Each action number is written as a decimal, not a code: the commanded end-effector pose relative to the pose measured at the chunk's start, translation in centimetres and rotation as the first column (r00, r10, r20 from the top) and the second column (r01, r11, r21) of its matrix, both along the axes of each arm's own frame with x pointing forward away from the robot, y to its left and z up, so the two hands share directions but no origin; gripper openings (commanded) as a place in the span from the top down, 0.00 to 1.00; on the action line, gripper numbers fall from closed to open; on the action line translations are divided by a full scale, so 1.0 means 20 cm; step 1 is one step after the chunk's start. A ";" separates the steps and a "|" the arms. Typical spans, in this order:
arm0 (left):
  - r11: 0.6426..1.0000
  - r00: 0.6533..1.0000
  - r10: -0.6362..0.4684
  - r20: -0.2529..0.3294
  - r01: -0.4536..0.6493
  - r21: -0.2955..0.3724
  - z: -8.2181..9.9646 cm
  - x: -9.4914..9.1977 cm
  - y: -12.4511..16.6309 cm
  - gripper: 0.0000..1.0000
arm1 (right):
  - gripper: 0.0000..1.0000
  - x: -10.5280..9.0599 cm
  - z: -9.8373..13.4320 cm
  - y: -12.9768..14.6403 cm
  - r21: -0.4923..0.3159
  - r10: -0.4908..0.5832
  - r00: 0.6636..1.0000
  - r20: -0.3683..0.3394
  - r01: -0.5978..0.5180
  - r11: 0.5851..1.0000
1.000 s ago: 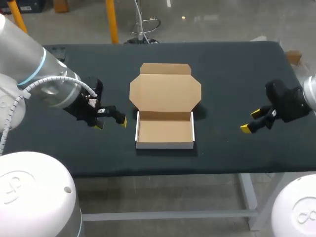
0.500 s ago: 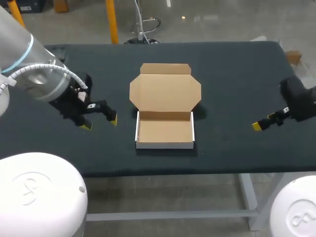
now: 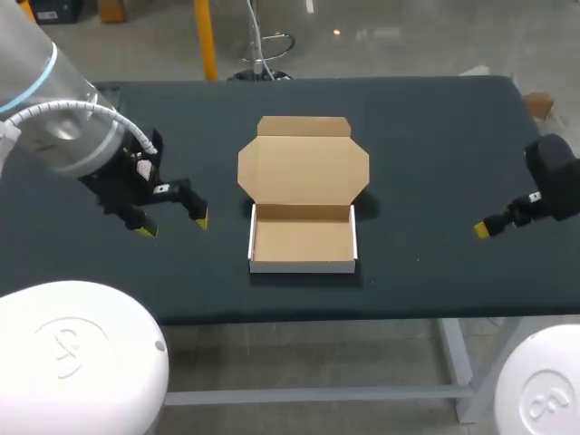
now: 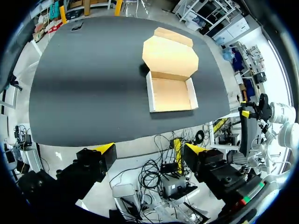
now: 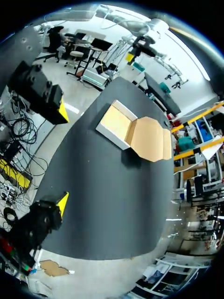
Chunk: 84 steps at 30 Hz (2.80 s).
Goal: Assemble the packaging by folding the flat box into shape, placing the metal phone stand inside, and closing the box properly
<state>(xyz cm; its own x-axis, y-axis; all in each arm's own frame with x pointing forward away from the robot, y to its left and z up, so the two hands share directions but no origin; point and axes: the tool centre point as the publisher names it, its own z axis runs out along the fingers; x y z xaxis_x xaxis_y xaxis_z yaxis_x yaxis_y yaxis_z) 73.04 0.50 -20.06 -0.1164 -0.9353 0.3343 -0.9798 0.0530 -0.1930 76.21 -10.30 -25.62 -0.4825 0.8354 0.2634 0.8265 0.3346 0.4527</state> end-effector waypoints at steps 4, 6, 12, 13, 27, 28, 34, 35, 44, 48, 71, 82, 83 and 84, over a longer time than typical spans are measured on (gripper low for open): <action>0.997 0.998 0.052 0.019 -0.053 0.059 0.05 -0.03 -0.02 0.00 | 0.00 -0.02 0.05 -0.01 -0.039 -0.056 0.998 -0.037 0.054 0.998; 0.996 0.998 0.066 0.018 -0.067 0.062 0.07 -0.04 -0.01 0.00 | 0.00 -0.02 0.07 -0.02 -0.044 -0.080 0.996 -0.046 0.078 0.996; 0.990 0.995 0.104 0.011 -0.104 0.096 0.08 -0.04 0.00 0.00 | 0.00 -0.01 0.09 -0.04 -0.046 -0.137 0.985 -0.100 0.133 0.990; 0.988 0.994 0.111 0.011 -0.111 0.103 0.08 -0.04 0.00 0.00 | 0.00 0.00 0.10 -0.04 -0.051 -0.144 0.984 -0.104 0.139 0.989; 0.981 0.989 0.151 -0.012 -0.148 0.127 0.05 -0.06 0.04 0.00 | 0.00 0.00 0.17 -0.04 -0.085 -0.201 0.973 -0.115 0.192 0.978; 0.981 0.988 0.152 -0.014 -0.149 0.128 0.05 -0.06 0.04 0.00 | 0.00 0.00 0.17 -0.04 -0.085 -0.202 0.972 -0.117 0.193 0.978; 0.978 0.986 0.162 -0.027 -0.157 0.135 0.05 -0.06 0.04 0.00 | 0.00 0.00 0.17 -0.04 -0.089 -0.218 0.967 -0.129 0.208 0.974; 0.978 0.986 0.164 -0.028 -0.159 0.135 0.05 -0.06 0.04 0.00 | 0.00 0.00 0.17 -0.04 -0.089 -0.219 0.967 -0.130 0.209 0.974; 0.976 0.983 0.180 -0.034 -0.174 0.134 0.02 -0.05 0.05 0.00 | 0.00 0.00 0.17 -0.05 -0.092 -0.241 0.961 -0.137 0.230 0.969; 0.976 0.983 0.180 -0.036 -0.174 0.128 -0.01 -0.02 0.07 0.00 | 0.00 0.00 0.17 -0.05 -0.092 -0.241 0.961 -0.137 0.230 0.969; 0.980 0.982 0.158 -0.108 -0.143 0.140 -0.30 0.32 0.27 0.00 | 0.00 0.00 0.17 -0.05 -0.092 -0.241 0.961 -0.137 0.230 0.969; 0.983 0.980 0.159 -0.121 -0.146 0.115 -0.35 0.41 0.33 0.00 | 0.00 0.00 0.17 -0.05 -0.092 -0.241 0.961 -0.137 0.230 0.969; 0.983 0.980 0.159 -0.121 -0.146 0.115 -0.35 0.41 0.33 0.00 | 0.00 0.00 0.17 -0.05 -0.092 -0.241 0.961 -0.137 0.230 0.969; 0.983 0.980 0.159 -0.121 -0.146 0.115 -0.35 0.41 0.33 0.00 | 0.00 0.00 0.17 -0.05 -0.092 -0.241 0.961 -0.137 0.230 0.969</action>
<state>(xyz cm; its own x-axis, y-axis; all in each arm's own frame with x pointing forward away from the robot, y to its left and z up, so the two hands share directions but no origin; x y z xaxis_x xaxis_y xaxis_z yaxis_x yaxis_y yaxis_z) 81.16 7.25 -27.14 0.0674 -0.9679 0.2419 -0.9937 -0.0868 -0.0704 76.39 -11.18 -22.40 -0.2310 0.9408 0.2481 0.9397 0.1497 0.3073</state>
